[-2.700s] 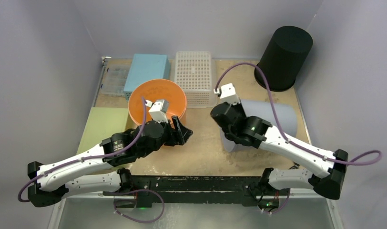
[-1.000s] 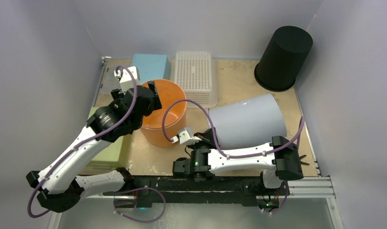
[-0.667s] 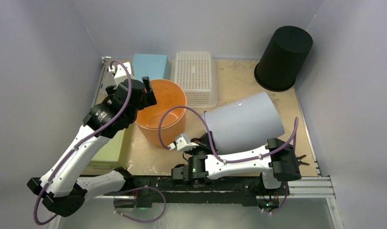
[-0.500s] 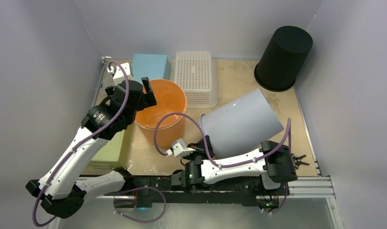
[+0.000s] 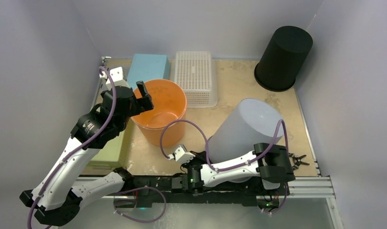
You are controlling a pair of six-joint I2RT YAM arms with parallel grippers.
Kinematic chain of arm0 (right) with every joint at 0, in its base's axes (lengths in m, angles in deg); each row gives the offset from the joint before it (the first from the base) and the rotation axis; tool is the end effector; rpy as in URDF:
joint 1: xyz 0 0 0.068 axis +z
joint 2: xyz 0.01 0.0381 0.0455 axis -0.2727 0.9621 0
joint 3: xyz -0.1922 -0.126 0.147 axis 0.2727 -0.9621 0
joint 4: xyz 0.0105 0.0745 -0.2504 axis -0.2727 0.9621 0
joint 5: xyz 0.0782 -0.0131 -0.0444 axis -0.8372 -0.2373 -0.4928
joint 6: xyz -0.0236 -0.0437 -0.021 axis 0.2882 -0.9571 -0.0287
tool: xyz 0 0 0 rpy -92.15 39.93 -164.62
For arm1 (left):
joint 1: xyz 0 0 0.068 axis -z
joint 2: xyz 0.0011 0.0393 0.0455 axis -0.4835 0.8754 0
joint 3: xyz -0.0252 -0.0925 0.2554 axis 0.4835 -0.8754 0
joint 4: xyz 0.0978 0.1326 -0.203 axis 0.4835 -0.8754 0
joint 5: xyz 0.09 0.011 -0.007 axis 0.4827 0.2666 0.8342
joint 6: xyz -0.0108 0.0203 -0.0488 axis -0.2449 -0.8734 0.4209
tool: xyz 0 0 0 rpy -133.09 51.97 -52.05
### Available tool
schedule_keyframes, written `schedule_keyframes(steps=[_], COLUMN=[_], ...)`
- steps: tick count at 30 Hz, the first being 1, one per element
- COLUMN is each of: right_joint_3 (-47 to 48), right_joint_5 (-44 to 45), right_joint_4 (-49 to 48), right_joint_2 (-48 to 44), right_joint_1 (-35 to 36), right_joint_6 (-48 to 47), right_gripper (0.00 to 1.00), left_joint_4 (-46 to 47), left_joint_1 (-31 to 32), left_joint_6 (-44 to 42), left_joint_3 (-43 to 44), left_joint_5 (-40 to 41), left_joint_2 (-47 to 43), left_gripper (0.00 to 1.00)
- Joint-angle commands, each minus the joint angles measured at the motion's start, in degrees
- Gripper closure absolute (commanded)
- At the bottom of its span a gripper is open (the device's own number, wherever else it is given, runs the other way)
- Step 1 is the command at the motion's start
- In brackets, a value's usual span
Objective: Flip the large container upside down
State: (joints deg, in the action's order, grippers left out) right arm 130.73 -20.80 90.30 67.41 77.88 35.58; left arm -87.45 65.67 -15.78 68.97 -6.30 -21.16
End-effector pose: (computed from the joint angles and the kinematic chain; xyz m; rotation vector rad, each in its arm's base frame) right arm 0.0126 0.3143 0.1995 -0.7779 1.8316 -0.4148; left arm 0.1378 -0.0781 0.4248 -0.3499 1.9839 -0.1931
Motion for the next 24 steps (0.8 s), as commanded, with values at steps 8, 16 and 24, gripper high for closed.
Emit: schedule_keyframes(steps=[8,16,24], right_joint_3=[-6.15,-7.7,-8.15], right_joint_5=[-6.91,-5.7,-1.83], right_joint_4=[-16.44,-22.8,-25.95], right_joint_2=[-3.84,-3.11,1.51], right_joint_1=[0.07,-0.93,-3.52], right_joint_6=[-9.64,-10.61,-8.73], right_gripper=[1.0,1.0,1.0], left_joint_4=[2.29,2.84,2.46], left_joint_1=[-0.32,-0.29,-0.34], left_joint_6=[1.49,2.38,3.07], left_joint_3=[-2.06,-3.31,-4.01], left_joint_5=[-3.01,-3.4,-3.87], left_joint_2=[-1.45,-2.55,-3.87], left_gripper=[0.04,0.04,0.05])
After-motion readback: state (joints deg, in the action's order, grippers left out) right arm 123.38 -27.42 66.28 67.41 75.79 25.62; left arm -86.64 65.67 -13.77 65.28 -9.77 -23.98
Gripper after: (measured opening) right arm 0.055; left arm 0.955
